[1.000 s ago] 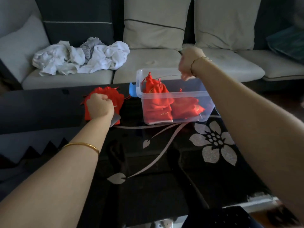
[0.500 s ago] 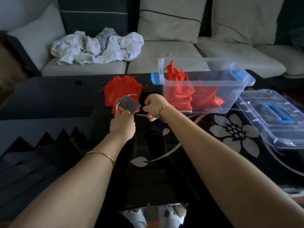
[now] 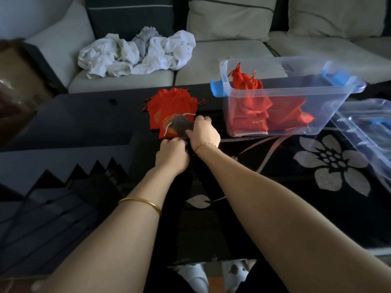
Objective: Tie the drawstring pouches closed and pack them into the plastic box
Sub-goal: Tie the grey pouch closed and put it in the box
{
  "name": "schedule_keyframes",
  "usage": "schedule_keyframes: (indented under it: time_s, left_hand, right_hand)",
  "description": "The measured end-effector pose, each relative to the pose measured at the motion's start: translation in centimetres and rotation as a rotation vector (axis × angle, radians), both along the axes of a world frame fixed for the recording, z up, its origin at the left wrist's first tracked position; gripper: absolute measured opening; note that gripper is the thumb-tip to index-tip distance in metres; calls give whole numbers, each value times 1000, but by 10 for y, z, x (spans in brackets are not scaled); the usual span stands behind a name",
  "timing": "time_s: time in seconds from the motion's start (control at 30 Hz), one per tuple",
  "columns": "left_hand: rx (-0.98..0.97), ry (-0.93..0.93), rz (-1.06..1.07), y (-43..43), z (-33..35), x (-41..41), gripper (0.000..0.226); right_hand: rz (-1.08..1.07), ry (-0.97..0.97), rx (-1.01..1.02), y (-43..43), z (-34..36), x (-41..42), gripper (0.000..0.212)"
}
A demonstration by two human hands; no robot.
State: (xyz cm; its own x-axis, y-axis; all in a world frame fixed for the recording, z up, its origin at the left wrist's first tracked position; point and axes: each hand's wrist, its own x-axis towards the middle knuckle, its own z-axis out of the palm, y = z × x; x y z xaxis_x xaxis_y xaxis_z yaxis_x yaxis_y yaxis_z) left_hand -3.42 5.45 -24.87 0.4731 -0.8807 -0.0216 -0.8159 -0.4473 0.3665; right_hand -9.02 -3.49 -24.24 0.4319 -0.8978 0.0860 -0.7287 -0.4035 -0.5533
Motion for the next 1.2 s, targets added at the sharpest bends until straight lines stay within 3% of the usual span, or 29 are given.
schedule_keyframes:
  time_s: [0.13, 0.23, 0.3, 0.37, 0.47, 0.53, 0.63, 0.8, 0.97, 1.2]
  left_hand:
    - [-260, 323, 244, 6, 4, 1, 34]
    - [-514, 692, 517, 9, 18, -2, 56]
    - [-629, 996, 575, 10, 29, -11, 68]
    - [-645, 1134, 542, 11, 39, -20, 62]
    - [-598, 1070, 402, 11, 49, -41, 30]
    - [-569, 989, 270, 11, 51, -57, 18]
    - [-535, 897, 101, 10, 53, -78, 16]
    - [-504, 747, -18, 9, 51, -92, 15]
    - [-443, 648, -44, 11, 51, -92, 23]
    - [-329, 503, -52, 21, 53, -87, 27]
  right_hand:
    - [-11, -252, 101, -5, -1, -10, 21]
    - [81, -510, 245, -2, 1, -26, 16]
    - [160, -601, 356, 3, 7, -45, 16]
    - [226, -573, 423, 9, 15, -68, 16]
    - [255, -502, 442, 14, 27, -106, 18]
    - [232, -556, 532, 16, 36, -130, 17]
    - [187, -622, 618, 17, 44, -156, 28]
    - [248, -433, 373, 18, 49, -176, 5]
    - [295, -409, 323, 18, 55, -182, 21]
    - [246, -403, 399, 8, 54, -192, 19]
